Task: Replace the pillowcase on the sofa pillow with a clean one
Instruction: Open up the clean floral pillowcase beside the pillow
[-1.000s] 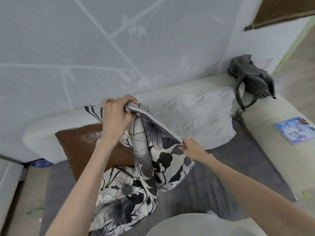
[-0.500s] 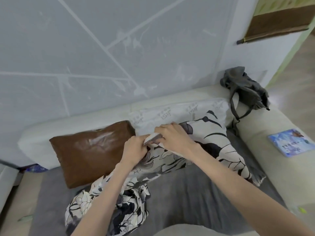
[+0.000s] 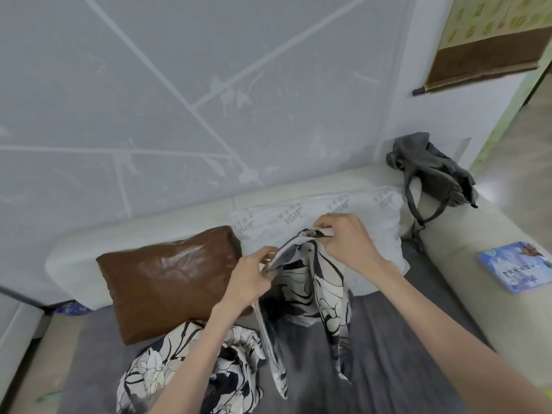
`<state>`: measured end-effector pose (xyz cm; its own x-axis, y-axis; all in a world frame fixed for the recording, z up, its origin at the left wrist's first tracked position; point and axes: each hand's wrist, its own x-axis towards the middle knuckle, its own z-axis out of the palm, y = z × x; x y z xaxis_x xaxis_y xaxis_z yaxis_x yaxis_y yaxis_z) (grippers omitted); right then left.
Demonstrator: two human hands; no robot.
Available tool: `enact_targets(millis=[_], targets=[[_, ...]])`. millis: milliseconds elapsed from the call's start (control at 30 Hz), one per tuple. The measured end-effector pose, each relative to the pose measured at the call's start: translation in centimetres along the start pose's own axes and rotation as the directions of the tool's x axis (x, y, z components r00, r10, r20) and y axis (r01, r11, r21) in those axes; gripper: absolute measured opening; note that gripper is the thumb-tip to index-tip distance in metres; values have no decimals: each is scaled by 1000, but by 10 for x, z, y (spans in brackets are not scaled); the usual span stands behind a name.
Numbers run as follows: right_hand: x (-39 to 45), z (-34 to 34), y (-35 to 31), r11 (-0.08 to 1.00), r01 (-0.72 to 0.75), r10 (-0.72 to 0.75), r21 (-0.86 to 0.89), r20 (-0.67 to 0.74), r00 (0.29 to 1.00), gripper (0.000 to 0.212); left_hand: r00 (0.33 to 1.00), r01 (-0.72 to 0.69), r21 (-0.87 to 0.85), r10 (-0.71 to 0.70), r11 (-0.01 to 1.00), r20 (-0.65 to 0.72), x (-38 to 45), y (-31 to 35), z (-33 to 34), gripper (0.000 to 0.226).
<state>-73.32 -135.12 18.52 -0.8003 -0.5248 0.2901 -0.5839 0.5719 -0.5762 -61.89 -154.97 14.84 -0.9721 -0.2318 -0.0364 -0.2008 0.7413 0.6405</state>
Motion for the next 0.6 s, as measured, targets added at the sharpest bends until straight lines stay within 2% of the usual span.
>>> enact_targets(millis=[67, 133, 200, 300, 367, 467, 533, 600], targets=[[9, 1, -11, 999, 34, -33, -35, 16, 999, 27, 996, -80, -64, 78, 995, -43, 5, 31, 4, 31], [13, 4, -20, 999, 38, -36, -27, 55, 998, 25, 982, -131, -110, 114, 985, -152, 14, 54, 2, 26], [15, 5, -24, 999, 9, -11, 37, 46, 999, 23, 964, -144, -110, 114, 983, -239, 23, 66, -5, 19], [19, -1, -26, 990, -8, 3, 143, 33, 999, 17, 949, -166, -161, 113, 973, -296, 22, 69, -9, 7], [21, -5, -26, 990, 11, -22, 142, 73, 997, 18, 944, -132, -272, 38, 953, -326, 19, 67, -6, 16], [19, -6, -26, 995, -8, -2, 103, 102, 995, 21, 956, 12, -551, -172, 834, -239, 19, 65, -3, 15], [17, -5, -29, 997, -43, 37, 61, 94, 995, 25, 964, 94, -668, -236, 738, -126, 20, 66, -1, 6], [14, -4, -32, 996, -71, 67, 54, 73, 995, 28, 962, 154, -743, -270, 651, -37, 17, 71, 6, 14]])
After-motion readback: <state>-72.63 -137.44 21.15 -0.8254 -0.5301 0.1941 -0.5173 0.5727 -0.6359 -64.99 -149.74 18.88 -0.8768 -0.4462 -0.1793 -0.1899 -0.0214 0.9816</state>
